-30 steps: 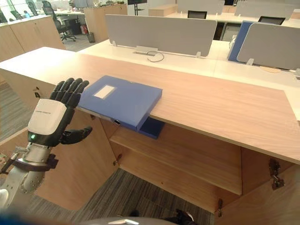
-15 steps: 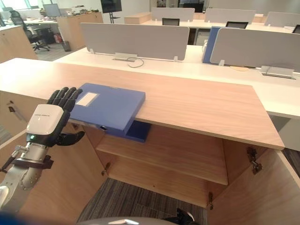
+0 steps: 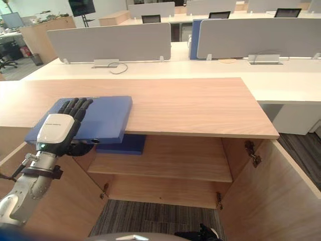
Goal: Walk over to the cabinet, pick up the folder, carry it to the office cabinet, place the folder inside the office cabinet, then close the office cabinet door
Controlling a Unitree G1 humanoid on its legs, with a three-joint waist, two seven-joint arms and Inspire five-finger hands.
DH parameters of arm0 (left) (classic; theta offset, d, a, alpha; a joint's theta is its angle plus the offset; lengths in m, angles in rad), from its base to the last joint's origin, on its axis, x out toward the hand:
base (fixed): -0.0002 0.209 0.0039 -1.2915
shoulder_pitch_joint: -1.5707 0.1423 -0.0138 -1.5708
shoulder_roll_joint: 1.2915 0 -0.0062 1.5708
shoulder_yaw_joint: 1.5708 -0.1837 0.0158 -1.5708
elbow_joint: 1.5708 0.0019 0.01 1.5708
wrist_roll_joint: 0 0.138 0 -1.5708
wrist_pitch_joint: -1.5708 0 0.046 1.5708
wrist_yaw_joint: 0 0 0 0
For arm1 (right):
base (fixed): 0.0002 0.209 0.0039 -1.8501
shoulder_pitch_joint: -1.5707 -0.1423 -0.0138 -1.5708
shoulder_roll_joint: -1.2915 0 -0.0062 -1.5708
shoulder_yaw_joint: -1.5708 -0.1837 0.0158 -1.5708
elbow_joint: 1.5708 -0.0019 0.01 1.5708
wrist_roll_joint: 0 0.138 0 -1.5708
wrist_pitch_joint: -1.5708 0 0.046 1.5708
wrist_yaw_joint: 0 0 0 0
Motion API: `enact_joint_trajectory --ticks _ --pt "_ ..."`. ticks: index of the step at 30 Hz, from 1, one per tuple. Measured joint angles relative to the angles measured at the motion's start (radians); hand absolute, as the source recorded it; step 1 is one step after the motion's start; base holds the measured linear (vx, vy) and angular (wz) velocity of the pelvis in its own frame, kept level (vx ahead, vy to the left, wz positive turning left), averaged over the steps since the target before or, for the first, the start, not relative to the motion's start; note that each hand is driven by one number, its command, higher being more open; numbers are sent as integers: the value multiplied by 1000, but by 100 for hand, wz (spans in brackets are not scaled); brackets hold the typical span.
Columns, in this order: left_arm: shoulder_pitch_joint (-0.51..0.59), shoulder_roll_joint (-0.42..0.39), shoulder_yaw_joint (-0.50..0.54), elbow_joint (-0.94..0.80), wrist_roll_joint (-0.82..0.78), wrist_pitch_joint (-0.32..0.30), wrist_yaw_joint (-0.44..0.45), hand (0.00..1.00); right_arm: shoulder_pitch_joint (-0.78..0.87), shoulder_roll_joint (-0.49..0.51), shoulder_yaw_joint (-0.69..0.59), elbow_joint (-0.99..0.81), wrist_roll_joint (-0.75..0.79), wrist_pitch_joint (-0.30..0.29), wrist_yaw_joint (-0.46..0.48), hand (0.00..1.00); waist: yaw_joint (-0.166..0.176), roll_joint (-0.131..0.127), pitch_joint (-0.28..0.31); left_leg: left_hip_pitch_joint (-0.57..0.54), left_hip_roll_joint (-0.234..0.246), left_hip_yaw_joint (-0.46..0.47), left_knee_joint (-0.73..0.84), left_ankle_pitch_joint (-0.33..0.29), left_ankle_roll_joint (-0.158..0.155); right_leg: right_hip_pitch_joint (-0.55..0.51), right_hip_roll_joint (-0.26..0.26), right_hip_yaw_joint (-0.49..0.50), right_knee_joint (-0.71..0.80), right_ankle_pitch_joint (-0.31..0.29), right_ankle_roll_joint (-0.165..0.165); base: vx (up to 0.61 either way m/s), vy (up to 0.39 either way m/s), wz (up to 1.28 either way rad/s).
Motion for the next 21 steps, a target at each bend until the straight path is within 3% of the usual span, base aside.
enact_joint_trajectory --ticks 9,13,18,21 --pt "-20 -25 -43 1 5 -3 17 0 3 0 4 -1 -1 1 0 100 3 -2 -3 9 -4 27 0 -7 6 -4 -9 22 3 5 10 -11 14 -8" --pt "-41 -45 -5 -67 -10 2 39 0 12 2 8 -2 -1 4 0 100 2 -1 -24 13 -6 24 -3 -6 7 -1 -11 19 3 5 10 -7 4 1" --pt "0 -47 -23 -256 -107 -20 -39 0 20 -1 4 -13 0 5 0 100 1 1 -30 12 -12 17 0 -6 10 2 -17 13 3 5 13 -16 11 4" --pt "63 -52 -38 -390 -186 -61 -153 0 19 0 -2 -8 1 7 2 100 0 -4 -31 6 -19 6 0 -4 13 1 -22 3 3 4 14 7 17 11"
